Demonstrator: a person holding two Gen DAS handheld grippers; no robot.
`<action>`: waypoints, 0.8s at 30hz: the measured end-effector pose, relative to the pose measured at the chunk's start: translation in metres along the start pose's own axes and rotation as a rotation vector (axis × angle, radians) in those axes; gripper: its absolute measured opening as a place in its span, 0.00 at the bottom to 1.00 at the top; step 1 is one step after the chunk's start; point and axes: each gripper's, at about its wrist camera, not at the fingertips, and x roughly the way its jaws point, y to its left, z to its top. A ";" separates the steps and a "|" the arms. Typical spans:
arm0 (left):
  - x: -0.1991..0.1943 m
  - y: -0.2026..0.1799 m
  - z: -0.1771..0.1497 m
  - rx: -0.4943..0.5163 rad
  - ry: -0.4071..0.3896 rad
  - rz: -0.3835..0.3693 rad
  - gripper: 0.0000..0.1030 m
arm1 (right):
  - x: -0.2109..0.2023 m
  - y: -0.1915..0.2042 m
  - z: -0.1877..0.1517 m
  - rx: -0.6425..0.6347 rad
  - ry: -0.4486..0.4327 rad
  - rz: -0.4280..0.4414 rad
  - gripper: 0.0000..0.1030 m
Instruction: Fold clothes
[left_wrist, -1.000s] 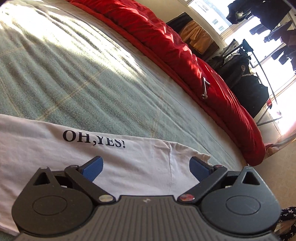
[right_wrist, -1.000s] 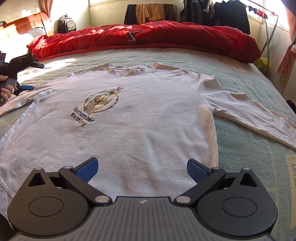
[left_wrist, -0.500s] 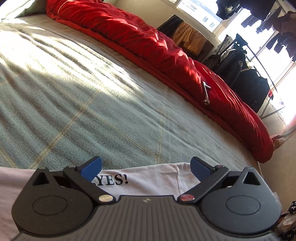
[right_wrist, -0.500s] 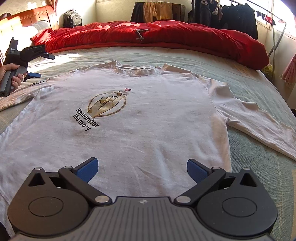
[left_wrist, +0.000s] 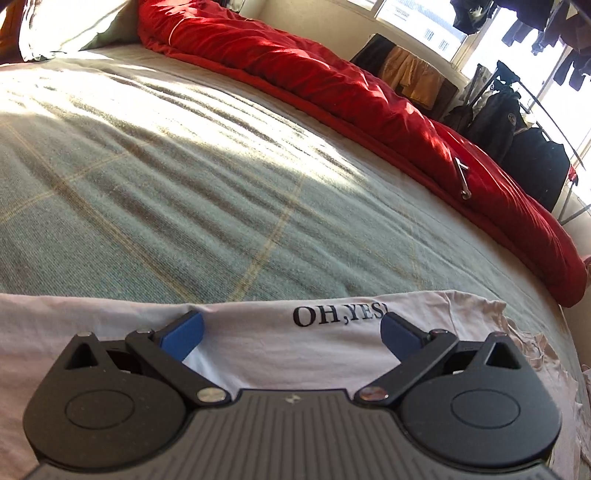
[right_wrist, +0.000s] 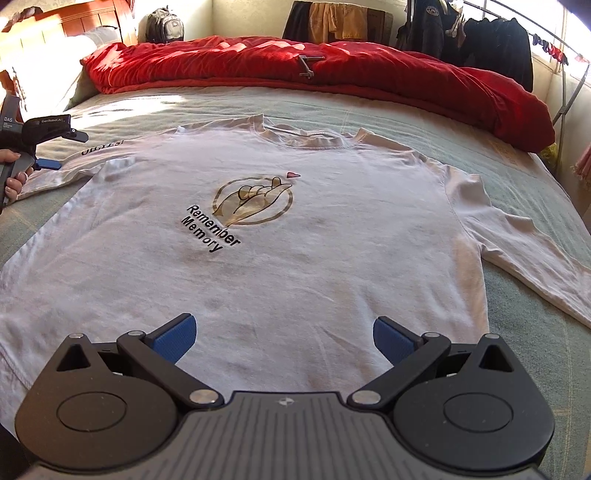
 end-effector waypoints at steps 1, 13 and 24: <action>-0.005 0.003 0.000 -0.008 0.000 0.001 0.99 | 0.000 0.000 0.000 0.006 0.003 -0.001 1.00; -0.061 0.045 -0.006 -0.103 0.002 0.011 0.98 | 0.003 0.004 -0.003 0.007 0.011 0.009 1.00; -0.033 0.083 0.017 -0.086 -0.077 0.157 0.99 | 0.003 0.026 0.002 -0.054 0.027 0.000 1.00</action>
